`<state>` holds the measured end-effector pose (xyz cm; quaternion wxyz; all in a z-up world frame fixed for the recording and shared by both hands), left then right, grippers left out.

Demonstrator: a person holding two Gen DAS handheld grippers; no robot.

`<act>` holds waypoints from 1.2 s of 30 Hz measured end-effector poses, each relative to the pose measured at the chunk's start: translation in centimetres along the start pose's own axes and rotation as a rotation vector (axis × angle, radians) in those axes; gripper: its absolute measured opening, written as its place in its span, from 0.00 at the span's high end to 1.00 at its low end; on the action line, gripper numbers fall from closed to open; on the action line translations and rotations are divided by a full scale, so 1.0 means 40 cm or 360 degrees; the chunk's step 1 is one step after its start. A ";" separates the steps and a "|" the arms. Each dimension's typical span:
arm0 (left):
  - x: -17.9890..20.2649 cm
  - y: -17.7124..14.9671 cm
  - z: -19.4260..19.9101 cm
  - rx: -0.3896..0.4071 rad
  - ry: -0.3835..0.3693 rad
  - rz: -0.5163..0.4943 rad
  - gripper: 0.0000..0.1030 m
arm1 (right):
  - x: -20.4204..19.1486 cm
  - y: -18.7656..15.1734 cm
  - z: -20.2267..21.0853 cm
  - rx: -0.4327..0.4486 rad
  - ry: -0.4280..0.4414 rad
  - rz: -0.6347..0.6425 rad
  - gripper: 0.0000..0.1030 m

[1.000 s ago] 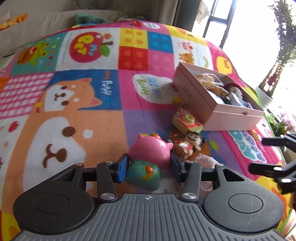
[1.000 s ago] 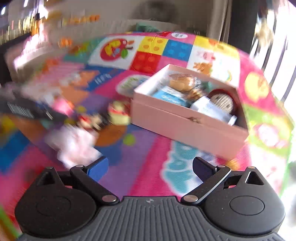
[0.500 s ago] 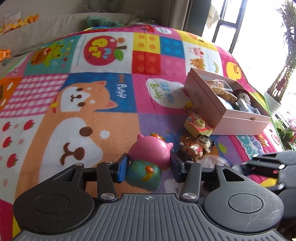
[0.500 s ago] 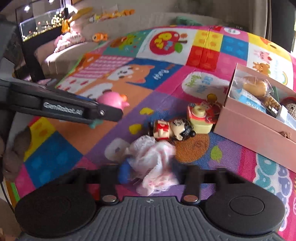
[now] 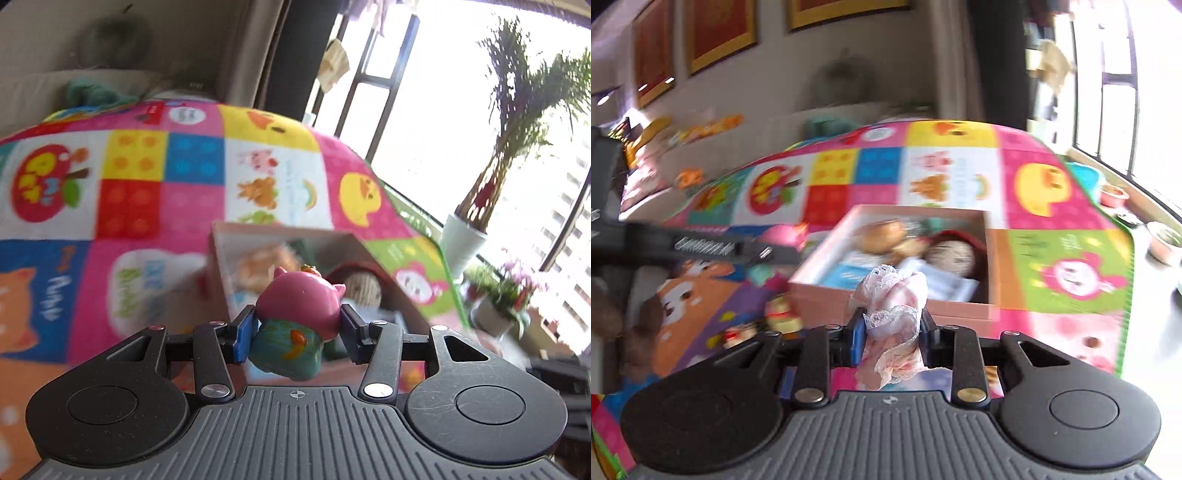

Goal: Organize objects
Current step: 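Place the pig toys in the box with left tool while right carries the lace cloth there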

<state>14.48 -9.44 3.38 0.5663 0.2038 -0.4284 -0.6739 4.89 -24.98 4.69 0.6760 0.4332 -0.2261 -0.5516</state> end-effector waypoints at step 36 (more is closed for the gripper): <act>-0.316 -0.045 0.212 0.0164 0.0218 0.0261 0.50 | 0.200 0.235 -0.571 -0.0653 -0.0324 -0.0177 0.72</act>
Point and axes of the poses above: each gripper's, at about its wrist camera, not at the fingertips, and z roughly against the way its jaws point, x to its right, y to its top, the point moved 8 cm from there along -z, roughly the way its jaws point, and after that the axes turned 7 degrees about y, right-handed, at the moved point
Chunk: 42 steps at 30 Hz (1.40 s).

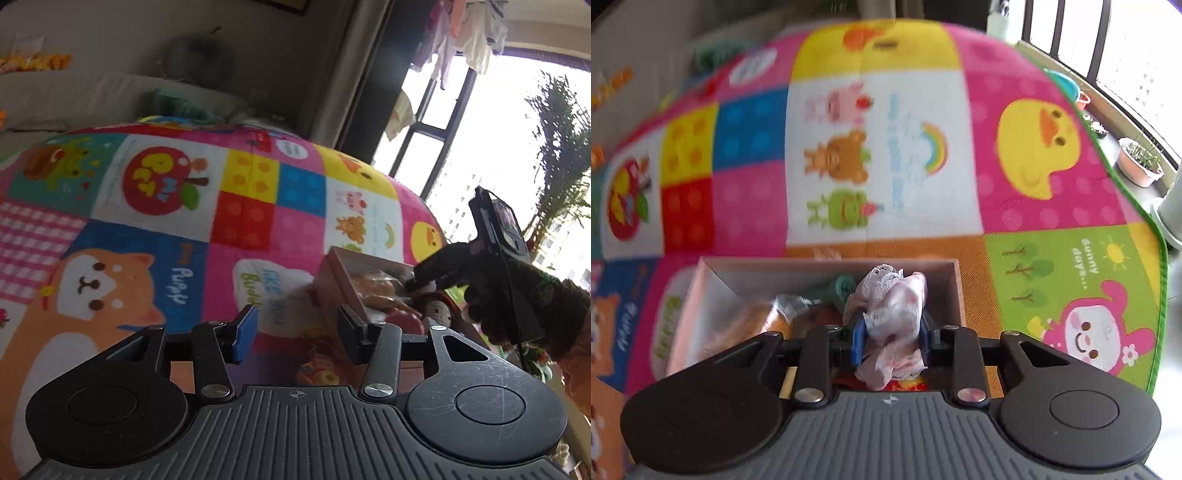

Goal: Organize objects
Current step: 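Place the pig toys in the box with left tool while right carries the lace cloth there, then grasp the figurine keychain with the left tool while the right tool grasps the Hello Kitty toy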

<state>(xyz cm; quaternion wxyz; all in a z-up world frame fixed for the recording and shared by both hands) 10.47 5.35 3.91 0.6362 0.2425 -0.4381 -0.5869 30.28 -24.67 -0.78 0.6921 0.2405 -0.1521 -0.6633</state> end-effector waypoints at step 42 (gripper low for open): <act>0.029 -0.173 -0.062 -0.0330 0.0167 -0.0524 0.73 | -0.266 -0.505 0.350 0.0473 0.0353 0.0637 0.33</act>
Point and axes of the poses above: each gripper's, at about its wrist camera, not at the fingertips, and z roughly against the way its jaws point, x to its right, y to its top, the point moved 8 cm from there along -z, roughly the way its jaws point, and after that the axes turned 7 degrees about y, right-handed, at the moved point
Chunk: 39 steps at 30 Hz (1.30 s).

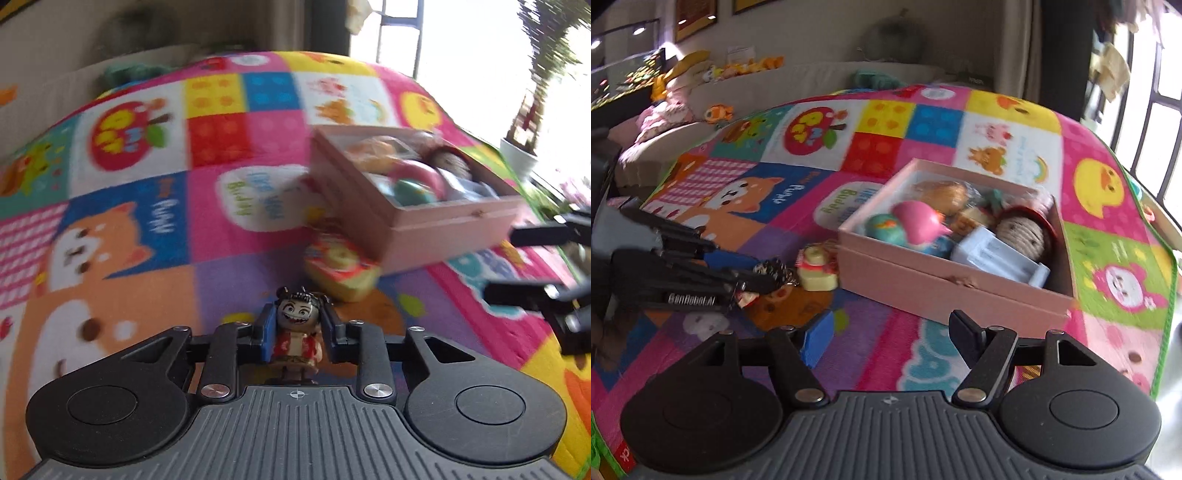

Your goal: Organize objects

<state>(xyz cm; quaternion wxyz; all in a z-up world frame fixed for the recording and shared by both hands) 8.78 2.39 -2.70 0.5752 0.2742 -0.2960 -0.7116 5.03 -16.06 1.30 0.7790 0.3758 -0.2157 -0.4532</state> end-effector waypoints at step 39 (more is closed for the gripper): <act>0.008 -0.058 0.032 -0.0010 -0.0138 0.0219 0.73 | -0.074 -0.114 -0.007 -0.0223 -0.0163 0.0136 0.31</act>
Point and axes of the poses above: each gripper's, at about its wrist camera, not at the fingertips, and z roughly against the way its jaws point, x to its right, y to its top, the point moved 8 cm from there along -z, roughly the way its jaws point, and after that the axes turned 7 degrees about y, right-handed, at the moved point
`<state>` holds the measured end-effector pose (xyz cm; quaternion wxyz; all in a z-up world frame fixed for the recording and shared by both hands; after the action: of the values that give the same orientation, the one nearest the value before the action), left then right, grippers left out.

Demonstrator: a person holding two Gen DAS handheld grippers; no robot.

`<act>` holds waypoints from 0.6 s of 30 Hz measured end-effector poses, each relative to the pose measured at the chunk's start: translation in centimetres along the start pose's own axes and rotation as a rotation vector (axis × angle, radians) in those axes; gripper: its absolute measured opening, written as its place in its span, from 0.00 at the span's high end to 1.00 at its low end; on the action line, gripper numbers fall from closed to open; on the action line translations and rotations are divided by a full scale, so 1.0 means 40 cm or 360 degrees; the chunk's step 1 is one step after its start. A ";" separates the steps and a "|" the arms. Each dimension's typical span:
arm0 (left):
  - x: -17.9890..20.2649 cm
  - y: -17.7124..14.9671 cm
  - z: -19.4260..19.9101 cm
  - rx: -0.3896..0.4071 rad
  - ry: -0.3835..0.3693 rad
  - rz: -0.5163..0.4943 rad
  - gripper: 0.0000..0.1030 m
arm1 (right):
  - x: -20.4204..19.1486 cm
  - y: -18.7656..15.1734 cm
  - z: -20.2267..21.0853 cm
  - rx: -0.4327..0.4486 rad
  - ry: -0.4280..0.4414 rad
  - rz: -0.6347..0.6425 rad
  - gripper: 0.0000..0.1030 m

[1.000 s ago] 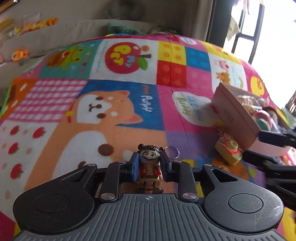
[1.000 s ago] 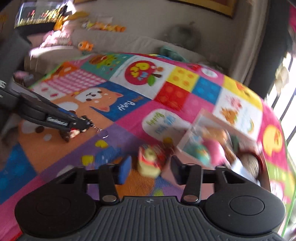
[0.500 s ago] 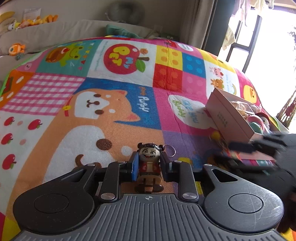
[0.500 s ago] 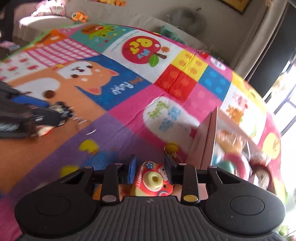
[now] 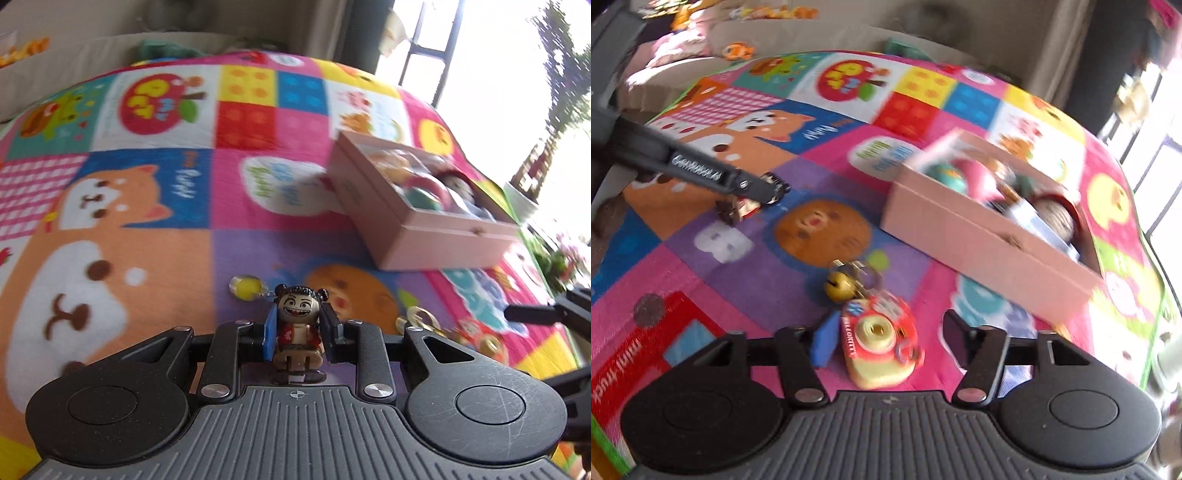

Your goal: Organize objects

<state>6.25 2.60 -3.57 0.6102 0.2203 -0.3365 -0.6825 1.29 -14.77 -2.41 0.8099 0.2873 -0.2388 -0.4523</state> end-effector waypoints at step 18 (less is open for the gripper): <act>0.094 -0.025 0.011 -0.0049 -0.0029 -0.0097 0.71 | 0.078 -0.033 -0.013 -0.0005 -0.0029 -0.0169 0.30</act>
<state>4.64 -0.99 -3.59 0.5894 0.2149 -0.3247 -0.7078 2.31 -17.91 -3.27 0.7830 0.2942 -0.2300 -0.4975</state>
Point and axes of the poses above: each gripper's, at about its wrist camera, not at the fingertips, and z roughly against the way its jaws point, x to its right, y to its top, the point moved 8 cm from there along -z, roughly the way its jaws point, and after that the axes turned 7 degrees about y, right-handed, at the moved point
